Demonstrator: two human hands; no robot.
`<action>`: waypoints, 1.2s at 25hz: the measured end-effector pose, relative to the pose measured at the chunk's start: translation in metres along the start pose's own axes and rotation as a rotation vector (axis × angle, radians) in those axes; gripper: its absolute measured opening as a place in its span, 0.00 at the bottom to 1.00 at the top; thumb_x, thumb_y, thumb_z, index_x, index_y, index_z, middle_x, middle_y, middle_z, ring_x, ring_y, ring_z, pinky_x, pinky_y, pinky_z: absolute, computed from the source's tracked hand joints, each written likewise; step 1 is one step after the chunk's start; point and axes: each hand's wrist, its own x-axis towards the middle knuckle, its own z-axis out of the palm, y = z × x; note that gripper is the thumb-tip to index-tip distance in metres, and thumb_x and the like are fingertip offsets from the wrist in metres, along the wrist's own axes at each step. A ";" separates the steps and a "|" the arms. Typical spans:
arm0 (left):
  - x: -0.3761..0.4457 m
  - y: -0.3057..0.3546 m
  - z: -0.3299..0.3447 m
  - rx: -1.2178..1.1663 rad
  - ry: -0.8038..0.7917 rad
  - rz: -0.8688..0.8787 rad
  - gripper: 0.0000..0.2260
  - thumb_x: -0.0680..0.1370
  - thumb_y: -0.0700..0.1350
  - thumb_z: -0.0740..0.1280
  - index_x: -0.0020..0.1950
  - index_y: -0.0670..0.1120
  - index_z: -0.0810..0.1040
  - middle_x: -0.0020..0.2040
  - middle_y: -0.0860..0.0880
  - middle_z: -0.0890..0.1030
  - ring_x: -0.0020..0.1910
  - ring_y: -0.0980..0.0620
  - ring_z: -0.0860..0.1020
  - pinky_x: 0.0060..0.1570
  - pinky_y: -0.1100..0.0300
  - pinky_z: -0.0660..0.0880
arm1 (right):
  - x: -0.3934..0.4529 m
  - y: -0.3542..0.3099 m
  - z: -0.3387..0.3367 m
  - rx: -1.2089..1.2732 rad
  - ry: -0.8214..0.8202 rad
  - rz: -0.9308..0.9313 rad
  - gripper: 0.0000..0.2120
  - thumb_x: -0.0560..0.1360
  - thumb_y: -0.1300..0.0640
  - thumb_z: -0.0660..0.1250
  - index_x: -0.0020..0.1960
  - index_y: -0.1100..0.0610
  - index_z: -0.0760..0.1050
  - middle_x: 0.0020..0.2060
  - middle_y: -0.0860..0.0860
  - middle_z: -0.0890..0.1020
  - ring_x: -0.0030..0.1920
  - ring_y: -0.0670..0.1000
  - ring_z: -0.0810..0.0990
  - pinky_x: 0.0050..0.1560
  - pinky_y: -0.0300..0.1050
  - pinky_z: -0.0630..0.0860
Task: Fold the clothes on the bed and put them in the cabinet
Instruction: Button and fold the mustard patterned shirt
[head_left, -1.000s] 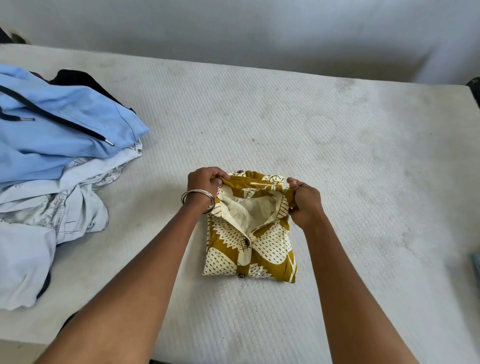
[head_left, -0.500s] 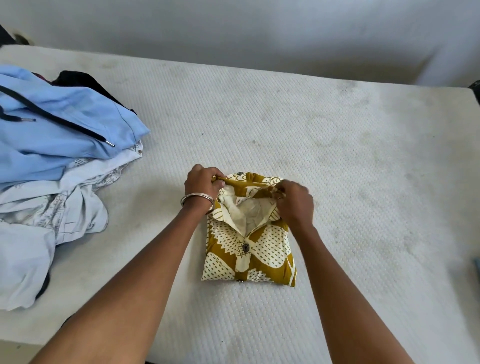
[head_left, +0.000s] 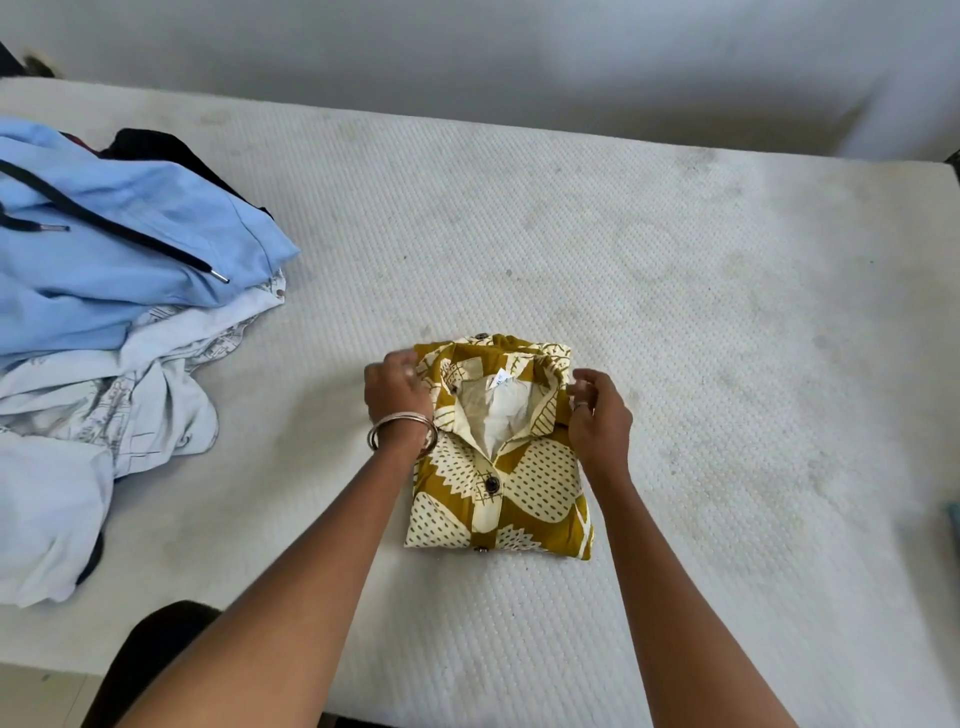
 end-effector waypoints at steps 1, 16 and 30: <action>-0.005 -0.008 -0.001 -0.025 -0.006 -0.103 0.14 0.78 0.34 0.61 0.60 0.44 0.80 0.58 0.42 0.79 0.57 0.44 0.78 0.57 0.55 0.75 | -0.006 0.005 -0.002 0.001 -0.066 0.017 0.18 0.79 0.70 0.55 0.64 0.58 0.74 0.51 0.52 0.81 0.50 0.50 0.79 0.52 0.48 0.78; 0.032 0.001 -0.013 0.435 -0.610 0.180 0.19 0.70 0.56 0.72 0.56 0.48 0.83 0.60 0.45 0.74 0.57 0.46 0.76 0.60 0.53 0.74 | 0.031 -0.003 -0.004 -0.310 -0.438 0.048 0.18 0.70 0.45 0.76 0.47 0.59 0.80 0.43 0.55 0.83 0.46 0.57 0.82 0.51 0.57 0.78; 0.036 0.018 -0.017 0.005 -0.153 0.192 0.14 0.75 0.41 0.71 0.60 0.43 0.76 0.50 0.46 0.80 0.44 0.51 0.77 0.42 0.61 0.73 | 0.056 -0.062 0.006 -0.146 -0.309 -0.183 0.21 0.73 0.44 0.73 0.58 0.55 0.73 0.42 0.47 0.79 0.41 0.45 0.77 0.39 0.37 0.72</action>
